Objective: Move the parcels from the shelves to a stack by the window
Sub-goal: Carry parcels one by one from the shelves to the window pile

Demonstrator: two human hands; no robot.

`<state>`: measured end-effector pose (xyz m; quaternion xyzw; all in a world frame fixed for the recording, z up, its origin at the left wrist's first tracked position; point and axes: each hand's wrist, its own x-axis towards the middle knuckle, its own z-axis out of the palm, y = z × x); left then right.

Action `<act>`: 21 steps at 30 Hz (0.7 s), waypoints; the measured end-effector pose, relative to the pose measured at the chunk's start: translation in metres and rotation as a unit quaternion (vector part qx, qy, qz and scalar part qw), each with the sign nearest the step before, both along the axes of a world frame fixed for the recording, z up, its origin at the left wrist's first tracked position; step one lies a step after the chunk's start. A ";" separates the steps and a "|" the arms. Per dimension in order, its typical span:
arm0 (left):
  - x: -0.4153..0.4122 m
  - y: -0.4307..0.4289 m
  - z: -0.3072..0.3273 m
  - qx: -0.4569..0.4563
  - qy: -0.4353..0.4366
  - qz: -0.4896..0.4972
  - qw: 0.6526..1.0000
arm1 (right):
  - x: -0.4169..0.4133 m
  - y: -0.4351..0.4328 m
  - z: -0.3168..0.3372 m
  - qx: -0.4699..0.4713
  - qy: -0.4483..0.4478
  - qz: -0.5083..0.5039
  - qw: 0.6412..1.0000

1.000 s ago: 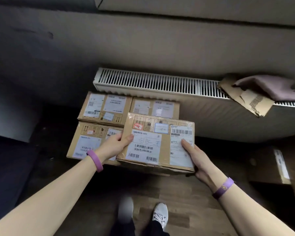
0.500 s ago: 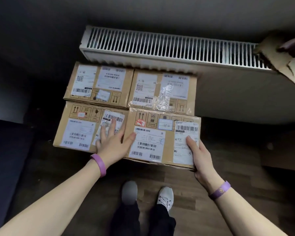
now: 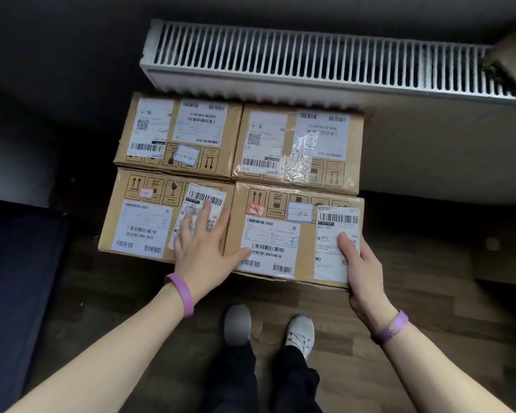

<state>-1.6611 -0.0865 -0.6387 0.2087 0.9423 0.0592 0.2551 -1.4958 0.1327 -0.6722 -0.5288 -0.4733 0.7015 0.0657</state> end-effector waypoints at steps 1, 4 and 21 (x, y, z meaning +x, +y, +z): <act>0.001 0.000 -0.001 0.004 -0.003 0.000 1.000 | 0.000 0.000 0.001 -0.002 -0.001 0.000 1.000; 0.003 -0.004 -0.004 0.011 -0.006 0.001 1.000 | 0.001 -0.002 0.001 -0.004 -0.004 0.002 1.000; 0.005 0.004 -0.009 0.006 -0.015 0.011 1.000 | -0.006 -0.001 0.016 0.112 -0.084 0.119 0.983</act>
